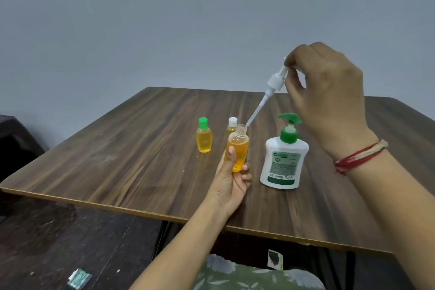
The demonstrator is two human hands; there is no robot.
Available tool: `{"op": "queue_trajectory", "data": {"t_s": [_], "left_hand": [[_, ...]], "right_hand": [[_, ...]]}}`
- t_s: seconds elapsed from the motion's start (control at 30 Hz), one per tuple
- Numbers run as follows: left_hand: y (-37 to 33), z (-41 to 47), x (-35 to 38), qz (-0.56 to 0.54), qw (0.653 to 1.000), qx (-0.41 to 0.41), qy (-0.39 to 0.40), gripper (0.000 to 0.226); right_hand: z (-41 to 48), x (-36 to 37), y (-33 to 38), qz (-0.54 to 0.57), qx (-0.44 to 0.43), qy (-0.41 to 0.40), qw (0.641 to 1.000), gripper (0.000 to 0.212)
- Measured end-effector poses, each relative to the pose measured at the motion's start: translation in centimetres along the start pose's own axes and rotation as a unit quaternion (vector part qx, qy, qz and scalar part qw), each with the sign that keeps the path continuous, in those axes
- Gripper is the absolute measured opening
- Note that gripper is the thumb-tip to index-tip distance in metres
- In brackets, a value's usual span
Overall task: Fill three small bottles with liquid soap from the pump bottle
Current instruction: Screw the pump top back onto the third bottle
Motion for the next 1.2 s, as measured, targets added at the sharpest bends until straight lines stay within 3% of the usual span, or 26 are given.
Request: {"op": "queue_trajectory", "data": {"t_s": [0.43,0.63,0.77,0.87,0.97,1.2], "left_hand": [[1.4,1.0,1.0,0.009,1.0,-0.018,0.019,0.111],[1.5,1.1,1.4,0.031,0.999,-0.016,0.036,0.097],[1.5,1.3,2.1,0.034,0.998,-0.019,0.055,0.093],[1.3,1.2,2.4,0.036,0.996,-0.028,0.082,0.093],[0.9,0.8,2.2,0.04,0.992,-0.038,0.112,0.079],[0.3,0.6,2.5,0.204,0.971,0.037,0.12,0.053]], "right_hand": [[-0.3,0.5,-2.1,0.018,-0.005,-0.003,1.0,0.007],[-0.6,1.2,-1.4,0.019,-0.051,0.015,0.998,0.008],[-0.7,2.2,-0.3,0.066,-0.091,0.074,0.991,0.012],[-0.6,2.8,-0.4,0.129,-0.076,0.124,0.981,0.014],[-0.2,3.2,-1.0,0.187,-0.039,0.136,0.972,0.017],[-0.4,3.0,-0.3,0.209,-0.045,0.124,0.969,0.015]]}}
Point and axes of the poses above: each hand's wrist, its own z-axis towards the middle knuckle, its own x-axis out of the palm, y = z × x, the point moved 2 cm from there along z, towards the middle knuckle, and after that the axes turned 6 degrees about -z, right-handed, at the moved point
